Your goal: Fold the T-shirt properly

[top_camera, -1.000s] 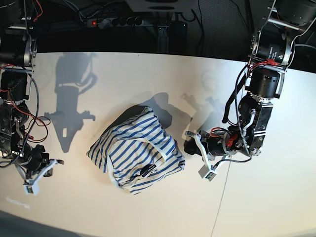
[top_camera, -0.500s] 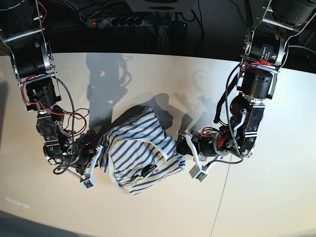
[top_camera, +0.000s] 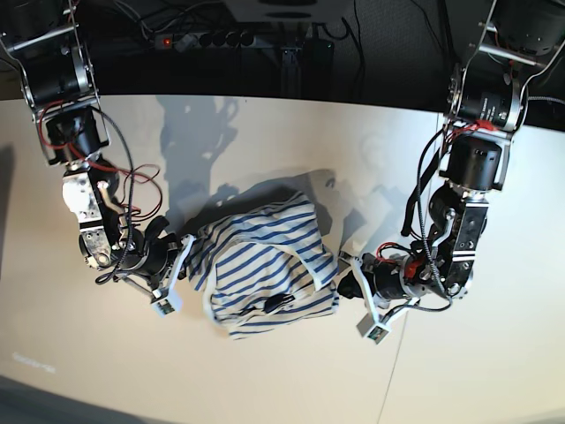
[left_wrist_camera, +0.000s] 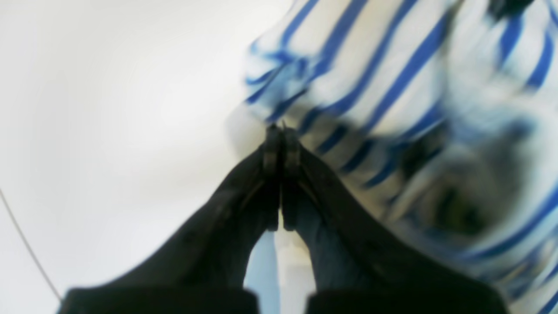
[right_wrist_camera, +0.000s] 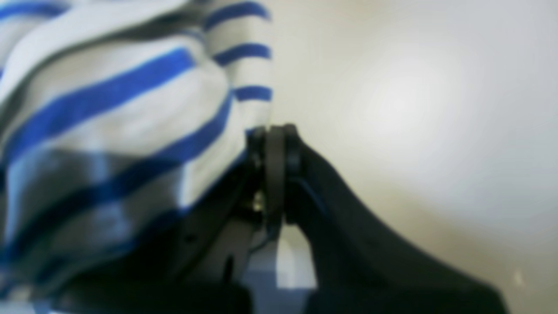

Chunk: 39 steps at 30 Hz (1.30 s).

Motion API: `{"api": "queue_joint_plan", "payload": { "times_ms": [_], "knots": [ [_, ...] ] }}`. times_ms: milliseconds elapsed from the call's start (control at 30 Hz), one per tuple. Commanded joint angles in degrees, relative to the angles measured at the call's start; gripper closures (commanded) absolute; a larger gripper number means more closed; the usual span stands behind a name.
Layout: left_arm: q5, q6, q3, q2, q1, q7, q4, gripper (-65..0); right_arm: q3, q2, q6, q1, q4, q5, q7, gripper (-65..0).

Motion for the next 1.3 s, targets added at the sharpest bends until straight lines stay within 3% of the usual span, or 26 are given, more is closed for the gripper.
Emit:
{"api": "queue_joint_plan", "payload": {
  "times_ms": [0, 200, 467, 667, 800, 967, 1267],
  "knots": [
    [-0.8, 0.0, -0.2, -0.2, -2.3, -1.4, 0.9, -0.1, -0.3, 0.0, 3.9, -1.5, 2.3, 1.6, -3.1, 0.0],
    [-0.2, 0.0, -0.2, -0.7, -3.1, -1.4, 0.9, -0.1, -0.3, 0.0, 3.8, -9.4, 13.7, 2.9, -6.1, 0.0],
    [0.0, 0.0, -0.2, -1.0, -3.4, -0.9, 0.9, -0.1, 1.8, 0.0, 3.8, -14.6, 18.2, 2.9, -7.1, 0.0],
    [-1.9, 0.2, -2.4, -3.8, -5.9, -0.1, 1.1, -0.1, 8.5, 0.0, 3.9, -15.4, 19.9, 3.3, -9.4, 0.0],
    [-6.7, 0.2, -8.2, -6.0, -6.0, 6.0, 2.9, -0.1, 15.0, 0.1, 3.9, -15.5, 20.0, 6.8, -13.5, 0.0],
    [-13.7, -1.7, -12.6, -10.2, -0.8, 12.3, 9.2, -0.1, 20.9, 2.0, 4.3, -19.3, 22.3, 11.3, -15.0, 0.0],
    [-15.5, -1.9, -12.7, -18.4, 16.3, 12.9, 26.1, -0.1, 26.8, 4.9, 4.3, -38.3, 33.5, 14.1, -15.1, 0.0]
  ]
}}
